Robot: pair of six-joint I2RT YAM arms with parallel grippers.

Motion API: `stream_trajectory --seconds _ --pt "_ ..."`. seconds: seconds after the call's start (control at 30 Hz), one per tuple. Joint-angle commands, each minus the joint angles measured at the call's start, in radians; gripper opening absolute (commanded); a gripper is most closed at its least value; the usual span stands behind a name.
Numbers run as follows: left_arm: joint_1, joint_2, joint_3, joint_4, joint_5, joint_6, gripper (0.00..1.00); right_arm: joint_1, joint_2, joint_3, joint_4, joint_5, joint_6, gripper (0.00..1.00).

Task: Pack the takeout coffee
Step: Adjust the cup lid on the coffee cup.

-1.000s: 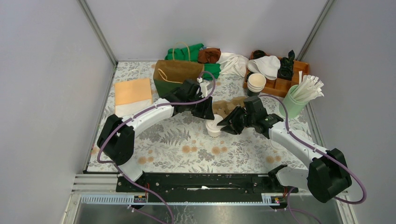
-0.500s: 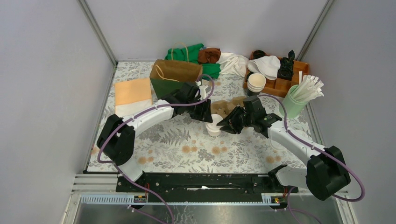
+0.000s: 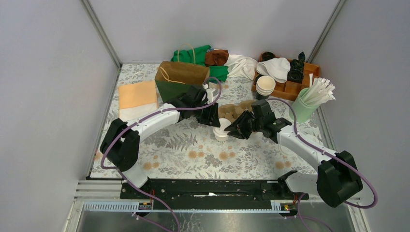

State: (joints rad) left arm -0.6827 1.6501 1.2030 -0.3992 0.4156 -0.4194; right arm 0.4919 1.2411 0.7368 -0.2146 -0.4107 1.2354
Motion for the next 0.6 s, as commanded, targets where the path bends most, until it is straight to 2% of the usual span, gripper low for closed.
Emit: stream_trajectory --seconds 0.0,0.57 --pt "-0.012 -0.030 -0.006 0.006 0.005 -0.004 0.45 0.008 0.022 -0.042 -0.012 0.003 -0.031 0.37" --pt "-0.015 -0.035 -0.015 0.019 -0.003 -0.009 0.45 0.008 0.052 -0.066 -0.018 0.010 -0.057 0.39"
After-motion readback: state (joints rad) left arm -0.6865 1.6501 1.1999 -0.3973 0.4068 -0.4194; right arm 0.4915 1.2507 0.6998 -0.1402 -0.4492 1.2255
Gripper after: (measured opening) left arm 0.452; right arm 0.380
